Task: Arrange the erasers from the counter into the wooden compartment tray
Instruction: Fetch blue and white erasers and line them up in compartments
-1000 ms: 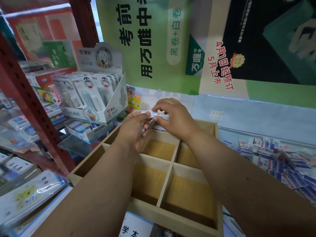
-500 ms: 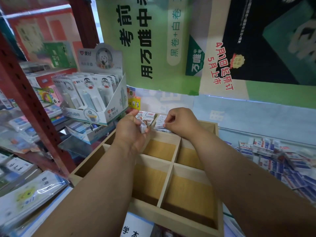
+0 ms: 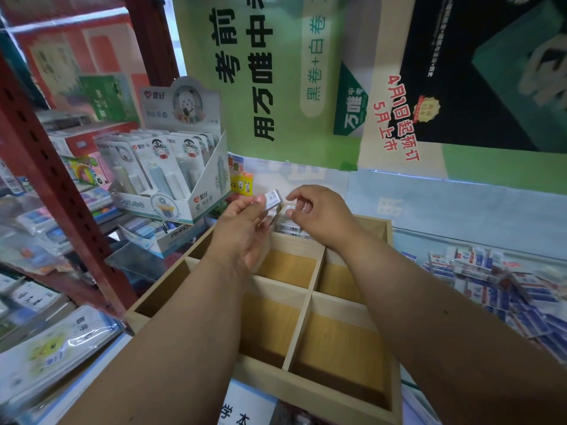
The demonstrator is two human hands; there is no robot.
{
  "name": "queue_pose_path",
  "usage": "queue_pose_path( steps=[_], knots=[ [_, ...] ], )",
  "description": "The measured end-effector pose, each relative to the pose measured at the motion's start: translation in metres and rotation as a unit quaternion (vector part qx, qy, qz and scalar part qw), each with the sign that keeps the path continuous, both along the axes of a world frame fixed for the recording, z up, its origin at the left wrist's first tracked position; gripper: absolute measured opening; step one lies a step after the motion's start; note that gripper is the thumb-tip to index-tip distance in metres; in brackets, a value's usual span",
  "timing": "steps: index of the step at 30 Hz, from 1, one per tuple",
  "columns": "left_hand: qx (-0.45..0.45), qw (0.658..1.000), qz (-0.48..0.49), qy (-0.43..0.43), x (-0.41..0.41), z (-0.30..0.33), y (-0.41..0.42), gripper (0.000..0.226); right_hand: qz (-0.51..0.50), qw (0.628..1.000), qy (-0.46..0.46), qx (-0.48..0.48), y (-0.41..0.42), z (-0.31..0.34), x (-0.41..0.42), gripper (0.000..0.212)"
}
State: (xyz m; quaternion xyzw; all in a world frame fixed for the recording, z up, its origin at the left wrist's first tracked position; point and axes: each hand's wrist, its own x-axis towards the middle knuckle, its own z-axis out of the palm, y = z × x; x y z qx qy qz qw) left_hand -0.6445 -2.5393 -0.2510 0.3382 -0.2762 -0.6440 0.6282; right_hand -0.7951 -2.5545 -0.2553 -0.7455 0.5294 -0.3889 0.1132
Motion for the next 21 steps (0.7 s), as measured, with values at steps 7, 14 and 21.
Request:
queue_pose_path(
  steps=[7, 14, 21],
  knots=[
    [-0.031, 0.999, -0.006, -0.039, -0.002, -0.002, 0.0, 0.014, 0.073, 0.99, -0.027, -0.117, 0.007, 0.007, 0.009, 0.036],
    [-0.005, 1.0, -0.004, -0.028, -0.004, 0.0, 0.0, 0.008, 0.037, 0.994, -0.049, -0.087, 0.008, 0.007, 0.0, 0.015],
    [0.062, 0.998, 0.016, 0.004, -0.001, 0.002, -0.004, 0.025, -0.06, 0.99, -0.124, 0.032, 0.009, 0.01, -0.028, 0.011]
  ],
)
